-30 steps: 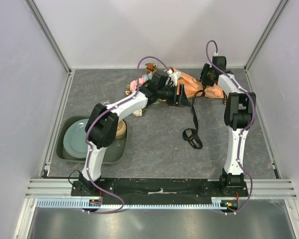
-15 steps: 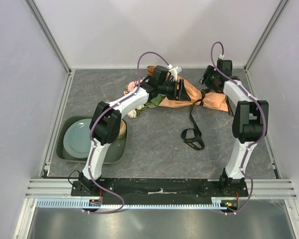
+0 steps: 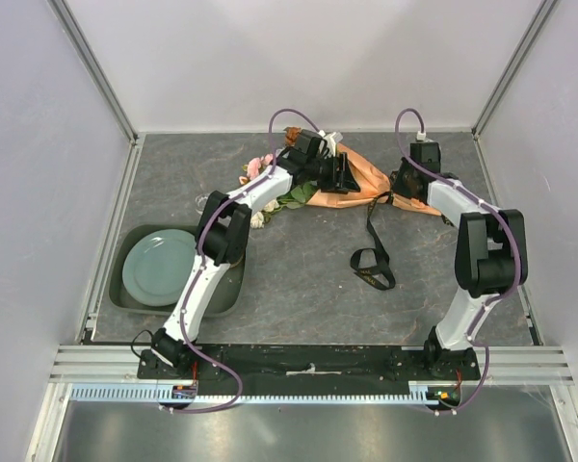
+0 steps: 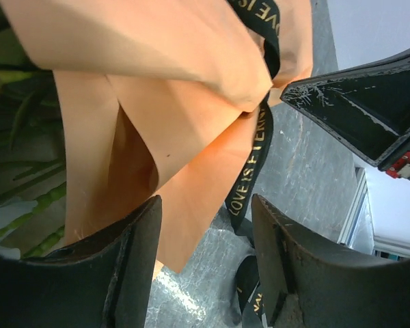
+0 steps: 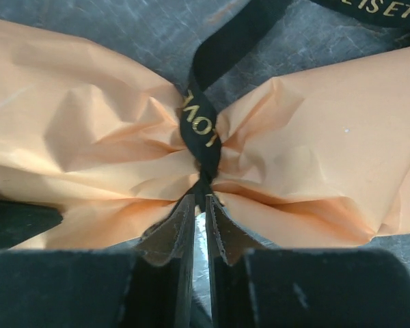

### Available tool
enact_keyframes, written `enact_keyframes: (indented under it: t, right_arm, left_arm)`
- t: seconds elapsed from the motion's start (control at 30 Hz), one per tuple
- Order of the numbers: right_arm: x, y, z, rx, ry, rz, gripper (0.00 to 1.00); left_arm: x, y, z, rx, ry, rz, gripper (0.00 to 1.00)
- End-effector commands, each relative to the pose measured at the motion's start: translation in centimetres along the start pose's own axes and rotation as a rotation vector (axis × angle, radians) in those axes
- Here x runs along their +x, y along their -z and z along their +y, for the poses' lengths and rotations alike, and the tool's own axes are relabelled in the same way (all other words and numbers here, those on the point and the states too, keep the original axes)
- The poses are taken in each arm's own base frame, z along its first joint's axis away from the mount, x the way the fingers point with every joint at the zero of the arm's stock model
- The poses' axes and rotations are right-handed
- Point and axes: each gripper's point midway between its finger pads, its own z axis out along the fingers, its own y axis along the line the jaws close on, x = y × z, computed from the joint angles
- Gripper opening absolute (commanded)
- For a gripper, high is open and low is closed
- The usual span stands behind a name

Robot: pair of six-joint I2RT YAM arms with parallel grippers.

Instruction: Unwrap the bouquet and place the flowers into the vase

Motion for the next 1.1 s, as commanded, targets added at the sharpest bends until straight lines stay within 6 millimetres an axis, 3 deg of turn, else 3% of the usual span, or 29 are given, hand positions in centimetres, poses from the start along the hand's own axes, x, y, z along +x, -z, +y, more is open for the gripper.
enact_keyframes:
  t: [0.0, 0.23, 0.47, 1.07]
  right_arm:
    - [-1.4, -1.3, -0.7, 0.022, 0.118, -0.041, 0.18]
    - [-0.7, -2.8, -0.3, -0.016, 0.179, 0.002, 0.17]
    - [0.5, -2.8, 0.8, -0.097, 0.187, 0.034, 0.18]
    - [1.9, -3.5, 1.2, -0.147, 0.177, 0.072, 0.25]
  left_arm:
    - [-0.9, -0.1, -0.3, 0.009, 0.039, -0.018, 0.61]
    - [0.4, -0.7, 2.0, -0.035, 0.089, 0.009, 0.59]
    - [1.3, -1.0, 3.6, -0.058, 0.120, 0.034, 0.59]
    - [2.0, -1.2, 3.7, -0.048, 0.137, 0.056, 0.59]
